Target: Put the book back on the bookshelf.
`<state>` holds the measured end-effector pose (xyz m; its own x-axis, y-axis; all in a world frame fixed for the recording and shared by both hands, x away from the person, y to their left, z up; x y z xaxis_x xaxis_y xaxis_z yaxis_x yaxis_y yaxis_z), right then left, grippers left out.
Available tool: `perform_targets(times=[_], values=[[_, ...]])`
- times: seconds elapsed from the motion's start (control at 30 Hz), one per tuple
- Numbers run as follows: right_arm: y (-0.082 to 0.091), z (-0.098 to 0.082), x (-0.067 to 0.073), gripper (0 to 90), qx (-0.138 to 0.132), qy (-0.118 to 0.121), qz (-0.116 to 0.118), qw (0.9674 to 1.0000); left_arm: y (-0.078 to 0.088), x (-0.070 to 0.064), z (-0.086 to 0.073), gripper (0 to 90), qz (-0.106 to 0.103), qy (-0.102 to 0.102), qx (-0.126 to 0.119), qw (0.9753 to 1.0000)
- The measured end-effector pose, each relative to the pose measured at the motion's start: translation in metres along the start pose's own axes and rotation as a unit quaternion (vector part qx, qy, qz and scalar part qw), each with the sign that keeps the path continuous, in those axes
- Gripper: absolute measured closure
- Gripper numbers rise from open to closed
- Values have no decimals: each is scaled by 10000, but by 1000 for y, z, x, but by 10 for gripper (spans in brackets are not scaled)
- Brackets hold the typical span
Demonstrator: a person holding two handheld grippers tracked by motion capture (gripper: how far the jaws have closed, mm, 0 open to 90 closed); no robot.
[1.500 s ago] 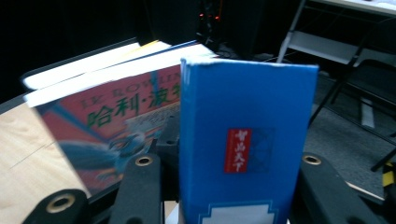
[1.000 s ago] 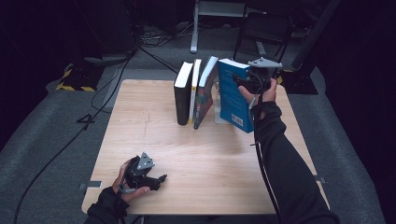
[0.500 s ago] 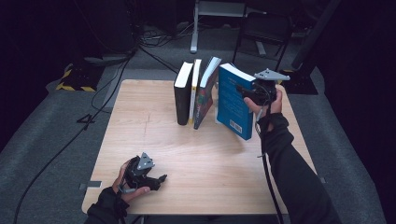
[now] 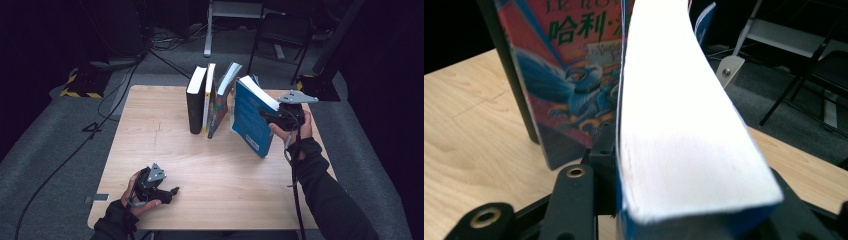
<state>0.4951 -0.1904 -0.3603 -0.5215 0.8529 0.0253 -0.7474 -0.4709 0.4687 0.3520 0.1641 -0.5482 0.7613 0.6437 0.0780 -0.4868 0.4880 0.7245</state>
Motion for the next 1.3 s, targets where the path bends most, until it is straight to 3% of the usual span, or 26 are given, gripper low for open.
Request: perform_targets(times=[0.17, 0.37, 0.87, 1.03, 1.23, 1.3], values=[[9, -8, 1, 592, 126, 83, -76, 9999, 0, 0, 0, 144, 7, 2, 6, 10000], [13, -10, 3, 583, 294, 146, 26, 9995, 0, 0, 0, 144, 6, 0, 2, 10000], [-1, 7, 3, 467, 696, 124, 159, 9974, 0, 0, 0, 145, -4, -1, -8, 10000], [-9, 13, 2, 581, 832, 136, 215, 9962, 0, 0, 0, 146, -1, -3, -2, 10000], [-9, 20, -1, 603, 912, 177, 100, 9956, 0, 0, 0, 145, -23, -34, -7, 10000], [-11, 23, -5, 604, 908, 70, 52, 9958, 0, 0, 0, 145, -26, -40, -5, 10000]])
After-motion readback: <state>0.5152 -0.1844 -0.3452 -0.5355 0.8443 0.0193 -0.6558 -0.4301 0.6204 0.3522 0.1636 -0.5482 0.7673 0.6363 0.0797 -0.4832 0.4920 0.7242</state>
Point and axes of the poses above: each handheld gripper's, and its own axes: y roughly backward along the jaws, z roughly out of its top, x roughly to its left, the point moved 6 cm from there along -y, roughly forward along the jaws, and after that the axes turned 8 degrees about -y, right-handed, at the moved point
